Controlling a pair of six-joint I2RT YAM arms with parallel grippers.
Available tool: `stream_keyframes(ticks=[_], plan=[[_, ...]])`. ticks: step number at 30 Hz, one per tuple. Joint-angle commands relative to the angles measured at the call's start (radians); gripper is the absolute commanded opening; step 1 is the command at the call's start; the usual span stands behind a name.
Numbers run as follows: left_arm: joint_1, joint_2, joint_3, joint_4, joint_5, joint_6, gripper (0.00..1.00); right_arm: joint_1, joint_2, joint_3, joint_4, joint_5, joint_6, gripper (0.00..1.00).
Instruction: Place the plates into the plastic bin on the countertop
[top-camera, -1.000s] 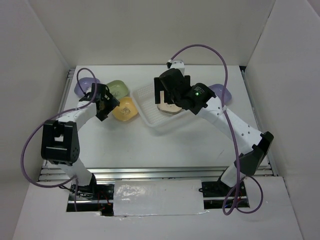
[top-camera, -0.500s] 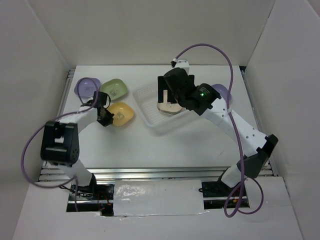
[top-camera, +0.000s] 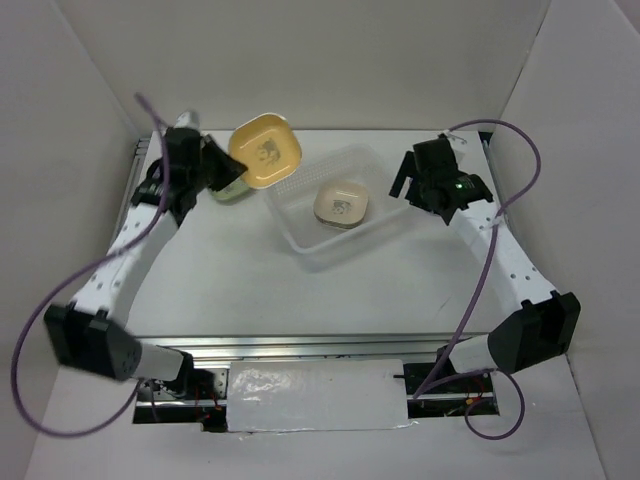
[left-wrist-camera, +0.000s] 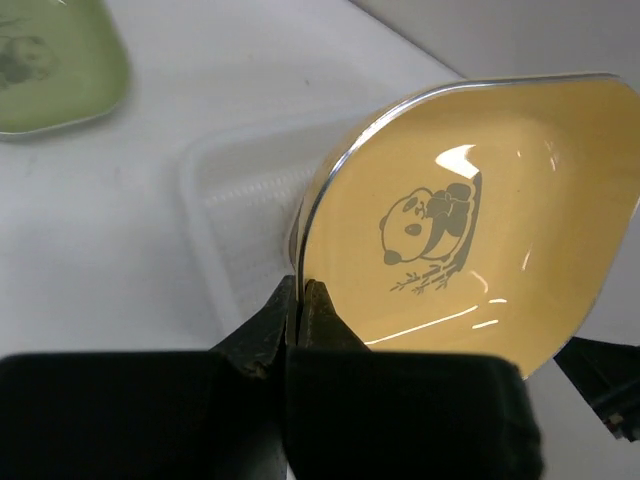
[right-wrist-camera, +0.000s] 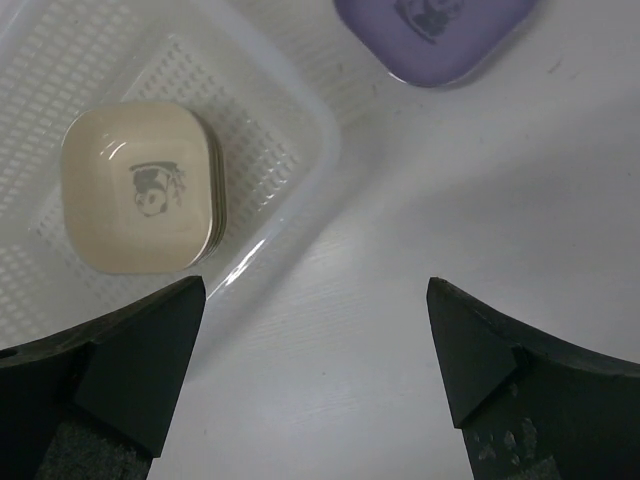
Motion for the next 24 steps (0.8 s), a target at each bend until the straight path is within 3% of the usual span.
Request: stream_keyframes(ticks=[1,4,7,9,13,19,21,22,24], plan=[[-0.021,0.387,0.322,-0.038,0.336,0.257,0.00,-0.094,-0.090,-0.047,0.103,-0.095,0.005,1.00],[-0.055,0.574,0.609,-0.183,0.393,0.371,0.00,-0.146,-0.124,-0.096,0.120,-0.124,-0.020,1.00],[-0.107,0.797,0.830,-0.305,0.367,0.448,0.00,-0.240,-0.123,-0.139,0.137,-0.159,-0.025,1.00],[-0.124,0.867,0.923,-0.330,0.373,0.474,0.00,-0.281,-0.110,-0.156,0.146,-0.179,-0.018,1.00],[-0.136,0.971,0.916,-0.304,0.409,0.482,0.00,-0.320,-0.083,-0.214,0.195,-0.237,-0.011,1.00],[-0.176,0.975,0.855,-0.249,0.405,0.531,0.05,-0.358,-0.069,-0.247,0.218,-0.250,-0.017,1.00],[-0.187,0.987,0.873,-0.269,0.388,0.539,0.22,-0.358,-0.067,-0.248,0.221,-0.251,-0.012,1.00],[-0.187,0.996,0.878,-0.277,0.385,0.536,0.47,-0.360,-0.069,-0.251,0.227,-0.253,-0.012,1.00],[-0.185,0.996,0.878,-0.286,0.367,0.528,0.70,-0.369,-0.058,-0.253,0.233,-0.254,-0.005,1.00]])
